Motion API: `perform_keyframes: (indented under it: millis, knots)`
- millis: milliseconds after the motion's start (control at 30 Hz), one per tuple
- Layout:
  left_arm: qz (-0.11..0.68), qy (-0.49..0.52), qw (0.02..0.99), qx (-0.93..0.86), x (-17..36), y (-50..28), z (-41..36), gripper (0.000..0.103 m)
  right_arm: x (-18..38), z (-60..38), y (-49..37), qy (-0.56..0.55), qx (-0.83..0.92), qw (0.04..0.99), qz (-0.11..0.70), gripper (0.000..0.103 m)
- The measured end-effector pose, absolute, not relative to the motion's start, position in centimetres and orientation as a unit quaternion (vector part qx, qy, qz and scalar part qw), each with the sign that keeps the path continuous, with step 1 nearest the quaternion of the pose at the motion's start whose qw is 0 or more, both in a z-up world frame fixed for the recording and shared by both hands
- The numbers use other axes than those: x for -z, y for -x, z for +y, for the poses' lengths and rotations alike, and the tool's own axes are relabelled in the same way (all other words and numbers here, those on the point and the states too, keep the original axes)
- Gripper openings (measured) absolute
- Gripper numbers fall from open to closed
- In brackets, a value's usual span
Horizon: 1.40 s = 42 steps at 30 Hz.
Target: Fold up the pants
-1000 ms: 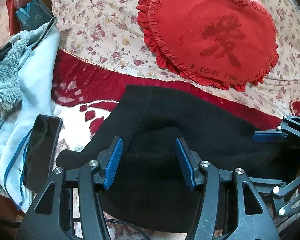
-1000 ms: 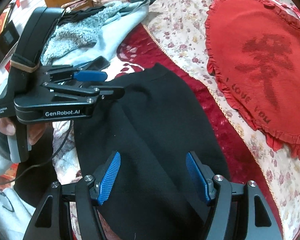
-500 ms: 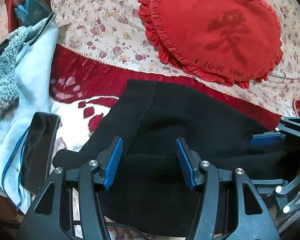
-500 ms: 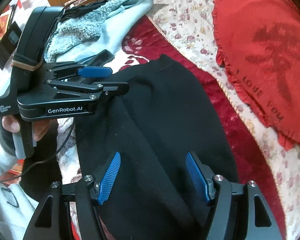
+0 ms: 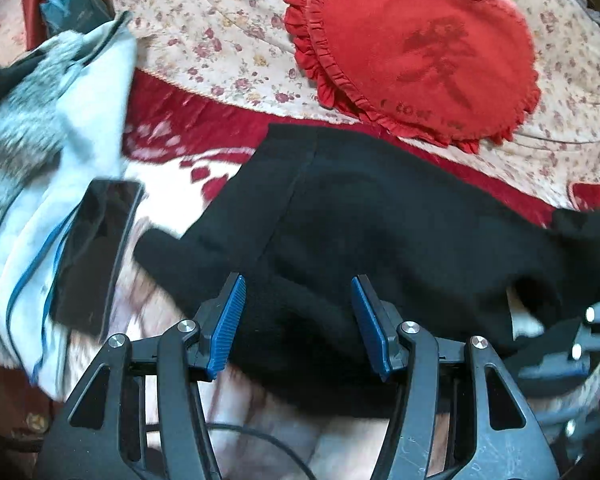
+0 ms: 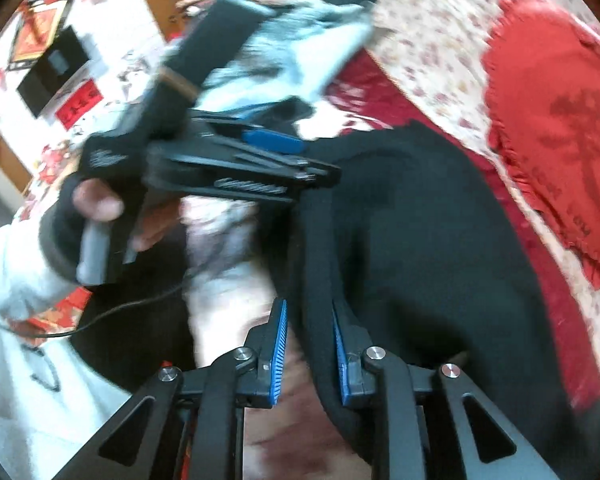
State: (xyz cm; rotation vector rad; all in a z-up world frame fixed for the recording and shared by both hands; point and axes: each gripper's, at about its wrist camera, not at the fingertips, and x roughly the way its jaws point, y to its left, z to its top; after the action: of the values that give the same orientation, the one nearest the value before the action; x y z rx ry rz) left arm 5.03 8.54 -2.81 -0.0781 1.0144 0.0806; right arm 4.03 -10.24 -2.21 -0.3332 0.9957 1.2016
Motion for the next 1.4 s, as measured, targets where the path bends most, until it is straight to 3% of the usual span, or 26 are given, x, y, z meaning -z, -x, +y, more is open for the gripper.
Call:
perform_keyframes:
  millis: [167,267,300,500,633,800,933,1167,1400]
  knots:
    - [0.496,0.037,0.866,-0.05,4.1,-1.1,9.1,0.055,5.8,-10.0,1.4,0.148,-0.5,0.725,0.449,0.022]
    - [0.514,0.052,0.855,-0.056,5.5,-0.2,9.7,0.055,8.5,-10.8,2.1,0.062,-0.461,0.747,0.476,0.022]
    - [0.513,0.065,0.854,-0.054,5.7,0.1,10.0,0.06,8.8,-11.3,2.3,0.036,-0.456,0.749,0.479,0.022]
    - [0.503,0.071,0.859,-0.06,4.6,1.8,10.3,0.063,6.2,-14.0,3.0,0.007,-0.419,0.774,0.474,0.025]
    - [0.488,0.074,0.868,-0.05,3.2,2.4,9.2,0.063,2.1,-16.6,1.6,0.005,-0.349,0.834,0.427,0.043]
    - [0.476,0.065,0.877,-0.015,2.0,2.1,6.1,0.063,0.0,-18.6,-2.0,-0.017,-0.246,0.879,0.407,0.044]
    - [0.476,0.048,0.878,0.011,1.9,1.4,3.5,0.063,-0.6,-17.9,-3.9,0.028,-0.193,0.895,0.4,0.044]
    - [0.502,0.02,0.863,0.064,4.0,0.4,-1.3,0.063,-1.4,-20.8,-4.3,-0.009,-0.194,0.895,0.401,0.046]
    - [0.51,-0.004,0.855,0.09,4.8,0.5,-4.3,0.063,2.0,-19.9,-8.0,0.046,-0.167,0.867,0.467,0.045]
